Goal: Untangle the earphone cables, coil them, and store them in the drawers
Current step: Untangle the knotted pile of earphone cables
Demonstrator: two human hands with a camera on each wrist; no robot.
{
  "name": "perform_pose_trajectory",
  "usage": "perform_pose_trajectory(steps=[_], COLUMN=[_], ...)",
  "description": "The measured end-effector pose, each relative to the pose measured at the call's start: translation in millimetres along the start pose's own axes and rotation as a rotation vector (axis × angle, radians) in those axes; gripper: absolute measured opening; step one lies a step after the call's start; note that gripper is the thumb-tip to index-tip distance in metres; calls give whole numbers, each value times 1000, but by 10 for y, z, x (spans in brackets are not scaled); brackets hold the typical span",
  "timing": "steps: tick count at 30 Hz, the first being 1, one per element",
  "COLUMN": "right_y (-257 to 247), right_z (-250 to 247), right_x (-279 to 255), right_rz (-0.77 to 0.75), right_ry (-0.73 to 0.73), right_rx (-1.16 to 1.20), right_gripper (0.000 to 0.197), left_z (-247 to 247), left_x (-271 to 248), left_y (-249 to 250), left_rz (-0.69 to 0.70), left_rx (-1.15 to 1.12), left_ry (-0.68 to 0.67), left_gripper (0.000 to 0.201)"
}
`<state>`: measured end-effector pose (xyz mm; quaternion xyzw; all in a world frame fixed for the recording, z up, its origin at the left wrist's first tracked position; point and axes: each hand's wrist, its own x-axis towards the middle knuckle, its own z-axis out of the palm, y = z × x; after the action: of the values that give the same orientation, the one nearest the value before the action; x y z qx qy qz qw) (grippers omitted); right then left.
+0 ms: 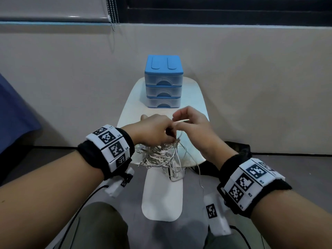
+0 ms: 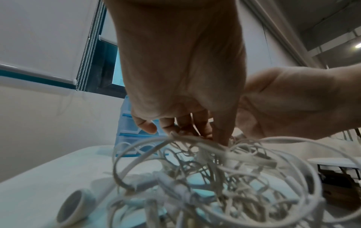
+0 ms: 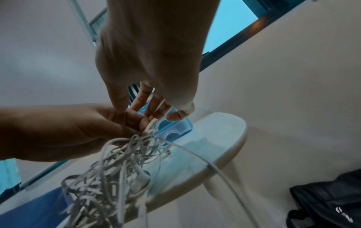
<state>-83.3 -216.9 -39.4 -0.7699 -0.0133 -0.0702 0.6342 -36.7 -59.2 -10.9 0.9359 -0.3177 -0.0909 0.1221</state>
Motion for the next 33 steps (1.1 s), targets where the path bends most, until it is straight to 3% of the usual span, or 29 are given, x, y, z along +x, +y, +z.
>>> perform_pose_trajectory(steps=[6,12,15,19,26,29,33], right_y=[47,96,55,-339,-1126,-1251,-1190], right_z=[-35,2,27,61,46,-66,-173], right_x=[-18,-80,-40,97,134,142,107], right_rz=[-184,-110,-43,-79,-47,-27,85], right_ry=[-48,-113,-65,96,-71,-159,-469], right_rx=[-337,-436,-405,-327,-377,-826,-1466], right_gripper=[20,14,20,25,30,37,27], left_z=[-91,3,41,180,124,84,56], left_x=[-105,-187,-234,-274,-170,-170,-178], left_y=[-128,-207,-193,-194,-235,-281,-304], left_rz=[-8,-10,20,60,-70,-85,-74], left_rx=[-187,-484,-657,-511,-281,-193,-142], left_ry=[89,222,274,201,278,291,337], left_gripper=[15,10,10,25,20,21,22])
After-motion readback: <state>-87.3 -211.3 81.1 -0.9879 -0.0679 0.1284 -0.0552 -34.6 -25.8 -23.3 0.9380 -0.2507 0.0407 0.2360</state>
